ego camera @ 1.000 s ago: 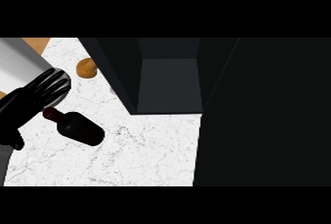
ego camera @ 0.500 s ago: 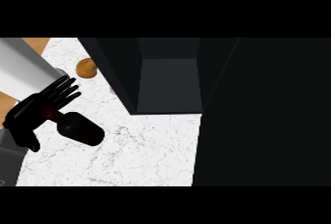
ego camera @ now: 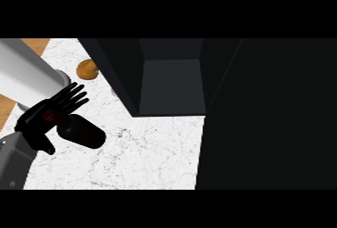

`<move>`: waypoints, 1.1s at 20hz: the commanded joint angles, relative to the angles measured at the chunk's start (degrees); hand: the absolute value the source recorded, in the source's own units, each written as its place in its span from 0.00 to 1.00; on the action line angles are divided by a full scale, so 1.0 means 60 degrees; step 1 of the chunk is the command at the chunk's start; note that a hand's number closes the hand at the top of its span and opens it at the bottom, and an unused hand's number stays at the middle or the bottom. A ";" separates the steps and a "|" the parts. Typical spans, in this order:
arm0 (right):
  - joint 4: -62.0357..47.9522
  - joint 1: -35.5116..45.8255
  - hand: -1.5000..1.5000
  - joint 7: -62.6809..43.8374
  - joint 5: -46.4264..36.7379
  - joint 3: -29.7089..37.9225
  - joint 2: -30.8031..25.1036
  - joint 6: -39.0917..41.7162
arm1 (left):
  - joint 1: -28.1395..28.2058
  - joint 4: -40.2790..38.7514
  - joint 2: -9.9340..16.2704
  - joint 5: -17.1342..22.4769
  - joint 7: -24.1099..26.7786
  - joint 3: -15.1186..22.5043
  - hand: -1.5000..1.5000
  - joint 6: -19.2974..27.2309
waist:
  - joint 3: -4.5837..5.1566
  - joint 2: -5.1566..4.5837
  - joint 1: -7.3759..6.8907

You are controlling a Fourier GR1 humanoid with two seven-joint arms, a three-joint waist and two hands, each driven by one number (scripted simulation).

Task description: Pick up the wine, place it into the cabinet and close the cabinet

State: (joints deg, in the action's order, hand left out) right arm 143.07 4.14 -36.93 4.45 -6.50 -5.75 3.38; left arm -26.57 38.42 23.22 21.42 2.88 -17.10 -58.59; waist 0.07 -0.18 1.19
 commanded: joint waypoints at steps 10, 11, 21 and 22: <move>0.1438 0.0130 0.00 -0.1047 0.1036 0.0256 -0.0125 -0.0010 | 0.0220 -0.0884 -0.0121 -0.1660 0.2282 0.0404 0.00 -0.0452 | 0.0009 -0.0007 0.0023; 0.1131 -0.0296 0.00 -0.0331 0.0773 0.0243 0.0058 0.0086 | -0.0513 -0.1136 -0.0319 -0.1431 0.1642 0.0365 0.00 -0.0013 | -0.0004 0.0005 -0.0003; 0.0809 0.0115 0.00 -0.0413 -0.0089 -0.0473 0.0269 -0.0156 | -0.0197 -0.1751 -0.0321 -0.2254 0.3107 0.0689 0.00 -0.0313 | 0.0015 -0.0021 0.0027; 0.1076 -0.0123 0.00 -0.0422 0.0201 -0.0327 0.0228 -0.0098 | 0.0016 -0.1526 -0.0501 -0.2199 0.2887 0.0806 0.00 -0.0323 | 0.0004 0.0010 -0.0019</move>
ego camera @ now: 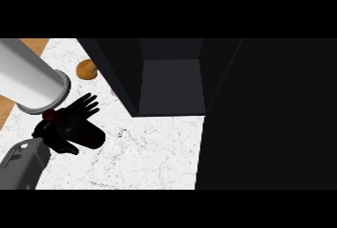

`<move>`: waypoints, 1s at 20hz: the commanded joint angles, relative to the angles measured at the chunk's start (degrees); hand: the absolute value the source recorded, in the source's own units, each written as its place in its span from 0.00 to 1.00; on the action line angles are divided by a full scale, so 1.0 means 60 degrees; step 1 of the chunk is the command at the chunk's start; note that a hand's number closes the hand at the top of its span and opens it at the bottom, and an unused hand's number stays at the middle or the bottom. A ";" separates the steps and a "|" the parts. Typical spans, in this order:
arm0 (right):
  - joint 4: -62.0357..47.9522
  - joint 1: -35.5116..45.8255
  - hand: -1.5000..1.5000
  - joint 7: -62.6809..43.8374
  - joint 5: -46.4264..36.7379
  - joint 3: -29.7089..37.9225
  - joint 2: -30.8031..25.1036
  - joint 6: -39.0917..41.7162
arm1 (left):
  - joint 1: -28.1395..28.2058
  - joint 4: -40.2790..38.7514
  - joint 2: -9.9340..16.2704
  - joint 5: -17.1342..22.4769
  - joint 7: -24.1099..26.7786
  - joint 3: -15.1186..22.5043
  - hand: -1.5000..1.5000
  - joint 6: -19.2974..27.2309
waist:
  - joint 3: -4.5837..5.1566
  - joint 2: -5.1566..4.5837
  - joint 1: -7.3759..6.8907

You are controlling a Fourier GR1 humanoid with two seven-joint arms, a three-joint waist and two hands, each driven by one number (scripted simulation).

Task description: Pick up the wine, place it into the cabinet and close the cabinet

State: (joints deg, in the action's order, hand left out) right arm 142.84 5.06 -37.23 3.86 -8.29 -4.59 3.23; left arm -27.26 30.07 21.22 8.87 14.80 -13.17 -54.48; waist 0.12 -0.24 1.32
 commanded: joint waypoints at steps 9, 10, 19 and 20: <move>0.0995 0.0189 0.00 -0.0583 0.0222 -0.0181 0.0056 -0.0141 | -0.0153 -0.1018 -0.0059 -0.0189 0.1495 0.0056 0.00 -0.1074 | 0.0021 -0.0039 0.0096; 0.1006 0.0093 0.00 -0.0632 0.0150 -0.0075 -0.0035 -0.0122 | -0.0018 -0.0706 -0.0445 -0.0017 0.1350 0.0082 0.00 -0.0922 | 0.0003 0.0013 -0.0020; 0.0707 0.0240 0.00 -0.0491 0.0708 0.0649 -0.0150 -0.0002 | 0.0355 0.0165 -0.0617 -0.0225 0.1447 0.0781 1.00 -0.2003 | 0.0006 0.0010 -0.0020; 0.1003 0.0101 0.00 -0.0570 0.0514 0.0401 -0.0033 -0.0094 | 0.0412 0.0468 -0.0785 -0.0342 0.1705 0.0834 1.00 -0.1525 | 0.0008 0.0028 -0.0004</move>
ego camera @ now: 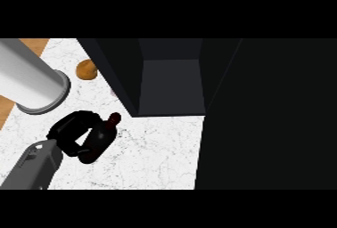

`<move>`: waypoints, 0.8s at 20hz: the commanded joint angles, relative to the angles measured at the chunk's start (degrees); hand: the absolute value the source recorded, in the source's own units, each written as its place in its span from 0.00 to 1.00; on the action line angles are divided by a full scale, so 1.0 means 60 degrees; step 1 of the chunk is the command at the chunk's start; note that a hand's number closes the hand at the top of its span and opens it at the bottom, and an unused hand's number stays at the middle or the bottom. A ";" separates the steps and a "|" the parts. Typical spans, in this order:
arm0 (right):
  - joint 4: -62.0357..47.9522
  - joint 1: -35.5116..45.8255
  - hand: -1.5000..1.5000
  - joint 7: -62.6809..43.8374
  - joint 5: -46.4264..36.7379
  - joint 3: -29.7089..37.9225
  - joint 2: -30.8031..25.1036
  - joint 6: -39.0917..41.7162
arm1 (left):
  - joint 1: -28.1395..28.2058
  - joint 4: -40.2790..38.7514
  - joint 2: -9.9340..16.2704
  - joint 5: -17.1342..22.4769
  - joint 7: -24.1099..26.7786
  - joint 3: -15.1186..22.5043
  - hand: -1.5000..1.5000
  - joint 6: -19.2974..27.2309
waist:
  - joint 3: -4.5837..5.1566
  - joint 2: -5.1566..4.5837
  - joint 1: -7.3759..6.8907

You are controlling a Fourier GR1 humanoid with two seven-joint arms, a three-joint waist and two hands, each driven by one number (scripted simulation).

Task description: Pick up the wine, place it into the cabinet and close the cabinet

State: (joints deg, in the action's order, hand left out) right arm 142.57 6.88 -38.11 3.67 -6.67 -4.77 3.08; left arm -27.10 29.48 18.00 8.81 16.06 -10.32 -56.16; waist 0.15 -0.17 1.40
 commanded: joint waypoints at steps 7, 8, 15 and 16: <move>0.0497 -0.0425 0.00 -0.0022 0.0312 0.0240 0.0024 0.0056 | 0.1374 0.2211 -0.0233 -0.0453 0.2582 -0.0843 1.00 0.3887 | -0.0031 0.0124 -0.0379; 0.0635 -0.0426 0.00 -0.0137 0.0261 0.0298 0.0026 -0.0030 | 0.1777 0.2420 -0.0187 -0.0470 0.2776 -0.1093 1.00 0.4618 | -0.0038 0.0197 -0.0521; 0.0857 -0.0996 0.00 0.0269 0.0842 0.0597 0.0011 0.0300 | 0.3230 0.4426 -0.1599 -0.0974 0.4139 -0.0696 1.00 0.6535 | -0.0045 0.0087 -0.0275; 0.0465 -0.0868 0.00 0.0446 0.0789 0.0432 0.0167 0.0286 | 0.3606 0.4761 -0.1588 -0.1040 0.4410 -0.0668 1.00 0.6586 | -0.0042 0.0077 -0.0316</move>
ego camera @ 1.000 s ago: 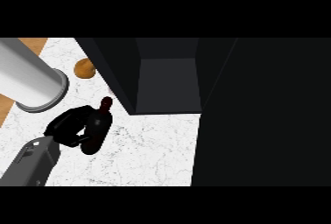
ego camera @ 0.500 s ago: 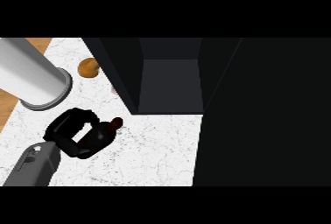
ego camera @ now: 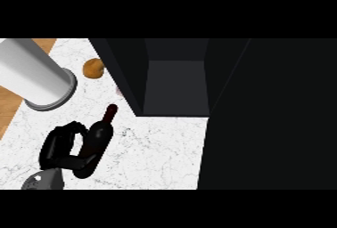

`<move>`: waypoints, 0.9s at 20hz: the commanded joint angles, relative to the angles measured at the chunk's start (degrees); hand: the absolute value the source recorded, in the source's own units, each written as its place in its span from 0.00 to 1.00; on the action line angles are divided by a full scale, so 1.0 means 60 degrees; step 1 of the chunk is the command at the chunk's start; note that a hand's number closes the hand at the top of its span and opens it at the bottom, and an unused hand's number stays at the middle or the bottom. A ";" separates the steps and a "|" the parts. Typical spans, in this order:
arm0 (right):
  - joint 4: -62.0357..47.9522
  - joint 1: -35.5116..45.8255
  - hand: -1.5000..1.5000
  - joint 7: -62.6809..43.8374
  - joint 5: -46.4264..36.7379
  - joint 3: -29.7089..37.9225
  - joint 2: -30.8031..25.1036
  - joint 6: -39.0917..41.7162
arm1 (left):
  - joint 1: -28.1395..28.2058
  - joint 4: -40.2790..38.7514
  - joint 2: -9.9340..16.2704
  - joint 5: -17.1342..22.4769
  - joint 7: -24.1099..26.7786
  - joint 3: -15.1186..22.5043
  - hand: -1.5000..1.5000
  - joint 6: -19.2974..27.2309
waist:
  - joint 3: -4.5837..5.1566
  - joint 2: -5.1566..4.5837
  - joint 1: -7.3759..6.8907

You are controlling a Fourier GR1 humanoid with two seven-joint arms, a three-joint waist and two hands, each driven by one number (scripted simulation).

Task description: Pick up the wine, place it into the cabinet and close the cabinet

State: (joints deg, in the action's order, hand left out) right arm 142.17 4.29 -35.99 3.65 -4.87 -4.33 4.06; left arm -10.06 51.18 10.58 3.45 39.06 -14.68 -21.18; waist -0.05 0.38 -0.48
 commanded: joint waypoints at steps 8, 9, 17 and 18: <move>0.1077 -0.0095 0.00 -0.0761 0.1046 0.0249 -0.0070 0.0145 | 0.1252 0.4904 -0.1069 0.1017 -0.2120 0.0565 1.00 0.0672 | -0.0005 0.0001 -0.0001; 0.0796 0.0200 0.00 -0.0798 0.0199 -0.0313 0.0223 -0.0192 | 0.1701 0.5389 -0.1053 0.1280 -0.2264 0.0623 1.00 0.0361 | 0.0004 -0.0013 -0.0024; 0.1167 -0.0630 0.00 -0.0368 0.0889 0.0200 0.0107 0.0238 | 0.2161 0.8130 -0.1743 0.1164 -0.4720 0.2030 1.00 0.1456 | 0.0000 -0.0028 0.0088; 0.0792 0.0087 0.00 -0.0674 0.1177 0.0592 -0.0067 0.0173 | 0.1845 0.8693 -0.1676 0.1057 -0.5274 0.1959 1.00 0.1686 | 0.0001 -0.0034 0.0062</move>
State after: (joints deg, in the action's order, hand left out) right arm 142.41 4.42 -37.22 4.34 -4.37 -3.80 5.03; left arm 0.64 95.03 1.68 10.52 14.62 -5.74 -14.20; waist -0.05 0.22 -0.14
